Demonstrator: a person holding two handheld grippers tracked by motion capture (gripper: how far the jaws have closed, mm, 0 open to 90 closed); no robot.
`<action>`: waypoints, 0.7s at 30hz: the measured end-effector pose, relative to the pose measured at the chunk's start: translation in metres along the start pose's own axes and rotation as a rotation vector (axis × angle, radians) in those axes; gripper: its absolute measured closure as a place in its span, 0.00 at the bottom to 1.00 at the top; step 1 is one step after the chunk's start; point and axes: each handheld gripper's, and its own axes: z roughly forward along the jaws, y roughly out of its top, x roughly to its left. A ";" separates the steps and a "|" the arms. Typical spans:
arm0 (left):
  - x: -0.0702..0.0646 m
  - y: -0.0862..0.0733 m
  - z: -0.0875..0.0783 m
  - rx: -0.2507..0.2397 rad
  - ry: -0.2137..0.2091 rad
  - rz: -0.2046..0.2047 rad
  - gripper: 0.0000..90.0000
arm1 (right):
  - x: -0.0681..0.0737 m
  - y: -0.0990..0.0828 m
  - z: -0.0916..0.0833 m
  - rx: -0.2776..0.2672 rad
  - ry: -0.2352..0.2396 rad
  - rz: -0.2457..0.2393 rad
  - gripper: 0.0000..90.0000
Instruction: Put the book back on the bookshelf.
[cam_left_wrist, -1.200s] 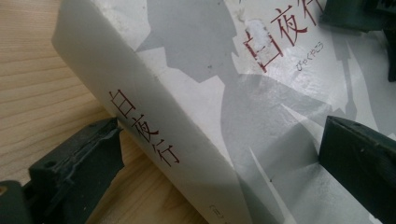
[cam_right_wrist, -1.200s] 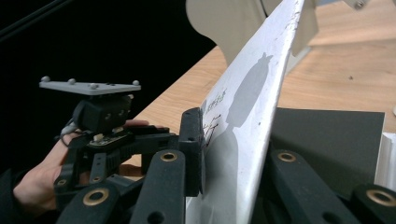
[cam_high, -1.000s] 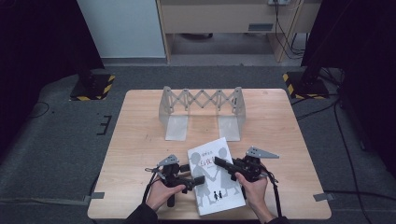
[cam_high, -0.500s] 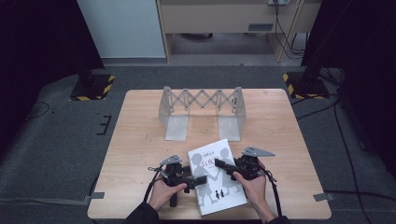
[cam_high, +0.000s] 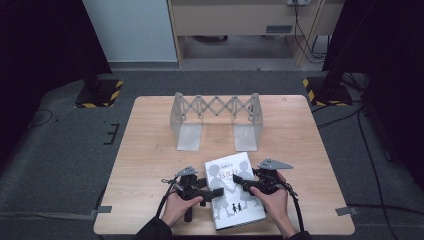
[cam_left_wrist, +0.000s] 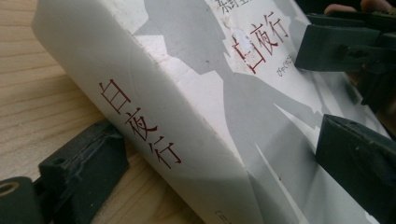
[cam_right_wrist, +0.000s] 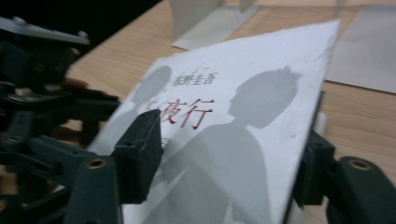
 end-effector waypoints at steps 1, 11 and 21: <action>0.000 0.000 0.000 0.000 0.000 0.000 0.03 | -0.002 -0.001 -0.001 0.010 -0.010 -0.005 0.39; -0.001 0.001 0.000 0.009 0.021 0.013 0.07 | -0.018 -0.011 -0.004 0.046 -0.047 0.039 0.34; -0.001 0.001 0.001 0.011 0.023 0.011 0.07 | -0.027 -0.016 -0.006 0.059 -0.019 0.112 0.30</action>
